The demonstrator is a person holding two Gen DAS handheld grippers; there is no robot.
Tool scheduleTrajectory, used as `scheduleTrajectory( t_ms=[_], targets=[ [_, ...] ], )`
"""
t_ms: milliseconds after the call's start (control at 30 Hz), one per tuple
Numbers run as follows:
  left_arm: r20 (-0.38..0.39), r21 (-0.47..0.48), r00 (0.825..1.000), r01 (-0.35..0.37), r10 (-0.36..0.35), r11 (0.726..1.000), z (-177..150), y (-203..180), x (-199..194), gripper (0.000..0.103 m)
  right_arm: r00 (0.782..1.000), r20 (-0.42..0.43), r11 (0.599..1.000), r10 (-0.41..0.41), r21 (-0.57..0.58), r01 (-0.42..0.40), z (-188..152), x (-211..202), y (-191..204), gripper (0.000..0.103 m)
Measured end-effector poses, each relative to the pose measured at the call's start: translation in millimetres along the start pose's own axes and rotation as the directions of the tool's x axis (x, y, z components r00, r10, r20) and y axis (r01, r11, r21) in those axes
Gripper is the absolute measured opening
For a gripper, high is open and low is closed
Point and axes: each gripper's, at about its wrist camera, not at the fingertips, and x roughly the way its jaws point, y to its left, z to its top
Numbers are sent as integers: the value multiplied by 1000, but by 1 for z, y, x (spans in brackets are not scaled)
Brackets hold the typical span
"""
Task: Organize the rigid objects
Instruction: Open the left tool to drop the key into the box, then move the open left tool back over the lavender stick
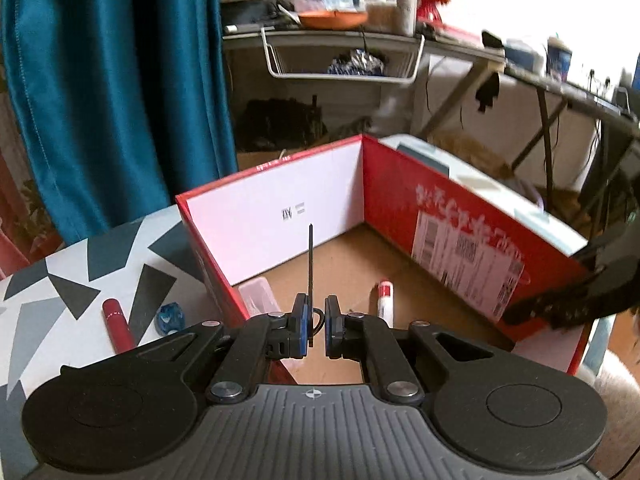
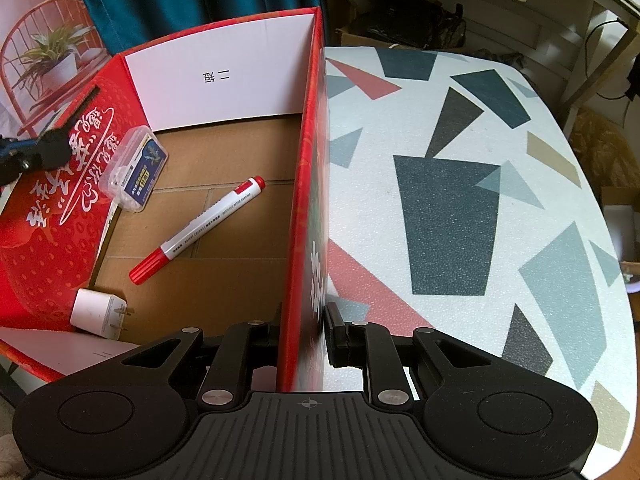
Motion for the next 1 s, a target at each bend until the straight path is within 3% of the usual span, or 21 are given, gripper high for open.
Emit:
scheduleTrajectory(
  t_ms=[167, 667, 833, 900, 1000],
  targets=[
    [-40, 25, 999, -12, 13, 1000, -2, -3, 7, 9, 1000, 0, 1000, 0, 0, 0, 0, 0, 0, 18],
    [-37, 19, 999, 4, -3, 1000, 1, 2, 7, 11, 1000, -1, 1000, 1, 0, -1, 0, 1, 1, 18],
    [-30, 1, 999, 37, -37, 999, 3, 6, 4, 29, 1000, -2, 1000, 0, 1, 0, -1, 1, 1, 18],
    [-19, 8, 999, 48, -48, 999, 5, 5, -1, 50, 1000, -3, 1000, 0, 2, 0, -1, 1, 2, 18],
    [-2, 18, 997, 74, -74, 997, 7, 6, -9, 66, 1000, -4, 1000, 0, 4, 0, -1, 1, 2, 18]
  ],
)
